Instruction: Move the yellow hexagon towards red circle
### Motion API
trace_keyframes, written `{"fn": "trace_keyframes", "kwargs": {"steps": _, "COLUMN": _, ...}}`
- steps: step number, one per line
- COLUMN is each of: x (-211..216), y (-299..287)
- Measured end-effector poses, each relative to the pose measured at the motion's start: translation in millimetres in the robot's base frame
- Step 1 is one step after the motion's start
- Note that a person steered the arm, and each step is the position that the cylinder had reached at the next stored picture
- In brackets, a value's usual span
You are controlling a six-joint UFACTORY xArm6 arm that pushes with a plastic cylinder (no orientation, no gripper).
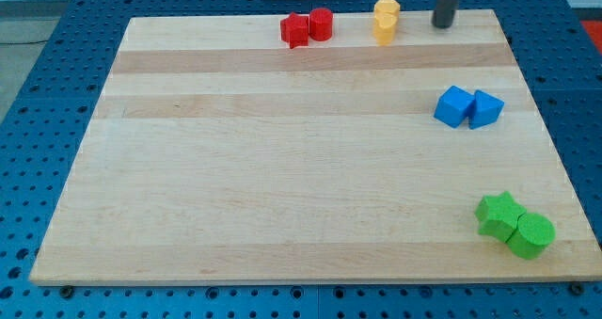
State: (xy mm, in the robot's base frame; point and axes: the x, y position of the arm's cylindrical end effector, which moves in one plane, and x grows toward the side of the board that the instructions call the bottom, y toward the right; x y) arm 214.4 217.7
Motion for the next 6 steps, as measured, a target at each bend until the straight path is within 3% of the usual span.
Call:
{"fn": "trace_keyframes", "kwargs": {"steps": 2, "x": -19, "y": -27}}
{"fn": "trace_keyframes", "kwargs": {"steps": 6, "x": -5, "y": -115}}
